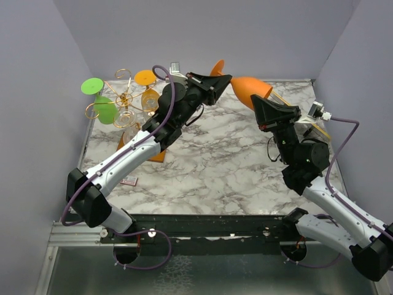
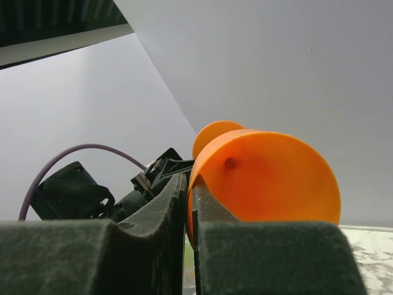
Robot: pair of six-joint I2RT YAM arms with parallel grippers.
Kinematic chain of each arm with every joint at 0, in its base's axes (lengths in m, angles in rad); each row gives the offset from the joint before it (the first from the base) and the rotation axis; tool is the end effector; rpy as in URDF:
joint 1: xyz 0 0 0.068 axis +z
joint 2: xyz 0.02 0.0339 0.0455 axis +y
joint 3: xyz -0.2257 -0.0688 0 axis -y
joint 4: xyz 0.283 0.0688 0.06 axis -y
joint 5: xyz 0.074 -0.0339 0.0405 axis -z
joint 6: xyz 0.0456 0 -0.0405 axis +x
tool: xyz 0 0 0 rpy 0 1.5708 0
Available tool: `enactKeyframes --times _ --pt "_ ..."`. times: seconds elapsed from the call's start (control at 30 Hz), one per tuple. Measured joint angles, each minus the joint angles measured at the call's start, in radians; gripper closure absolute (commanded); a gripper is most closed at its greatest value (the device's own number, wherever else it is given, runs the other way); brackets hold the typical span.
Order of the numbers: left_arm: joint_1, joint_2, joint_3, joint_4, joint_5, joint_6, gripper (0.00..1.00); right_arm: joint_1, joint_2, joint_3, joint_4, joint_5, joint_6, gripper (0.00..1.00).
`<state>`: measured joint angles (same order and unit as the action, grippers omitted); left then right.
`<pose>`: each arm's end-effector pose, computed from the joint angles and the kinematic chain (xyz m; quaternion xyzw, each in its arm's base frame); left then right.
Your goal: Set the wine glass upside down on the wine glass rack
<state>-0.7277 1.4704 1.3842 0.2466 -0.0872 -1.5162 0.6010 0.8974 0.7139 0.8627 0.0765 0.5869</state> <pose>0.3031 -0.2647 0.3926 -0.2794 0.5851 -0.6731 0.3556 0.2176 0.1449 0.3723 0.0315 0.4311 0.4909 0.7564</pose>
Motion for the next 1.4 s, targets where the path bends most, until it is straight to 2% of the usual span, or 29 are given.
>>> enactKeyframes --times 0.07,0.2,0.3,0.4,0.6,0.83,1.07,1.23,1.4 --pt "0.002 0.009 0.014 0.005 0.01 0.021 1.0 0.0 -0.004 0.0 -0.011 0.0 0.008 0.69" --pt "0.022 0.042 0.062 0.031 0.036 0.08 1.0 0.0 -0.027 0.0 -0.073 0.007 0.031 0.34" --pt "0.037 0.058 0.087 0.047 0.066 0.157 1.0 0.0 -0.061 -0.003 -0.127 0.035 0.042 0.27" --pt "0.052 0.066 0.113 0.052 0.109 0.267 1.0 0.0 -0.121 -0.02 -0.196 0.088 0.061 0.25" --pt "0.107 0.061 0.128 0.064 0.237 0.556 1.0 0.0 -0.231 -0.007 -0.459 0.222 0.109 0.25" --pt "0.134 0.002 0.055 0.057 0.382 0.994 1.0 0.0 -0.266 0.118 -0.737 0.282 0.182 0.25" --pt "0.132 -0.052 -0.024 0.061 0.563 1.299 1.0 0.0 -0.141 0.379 -0.892 0.173 0.274 0.28" --pt "0.13 -0.061 -0.055 0.059 0.687 1.427 1.0 0.0 -0.003 0.483 -0.945 0.054 0.409 0.32" --pt "0.13 -0.061 -0.057 0.062 0.766 1.498 1.0 0.0 0.161 0.517 -0.958 -0.088 0.497 0.37"
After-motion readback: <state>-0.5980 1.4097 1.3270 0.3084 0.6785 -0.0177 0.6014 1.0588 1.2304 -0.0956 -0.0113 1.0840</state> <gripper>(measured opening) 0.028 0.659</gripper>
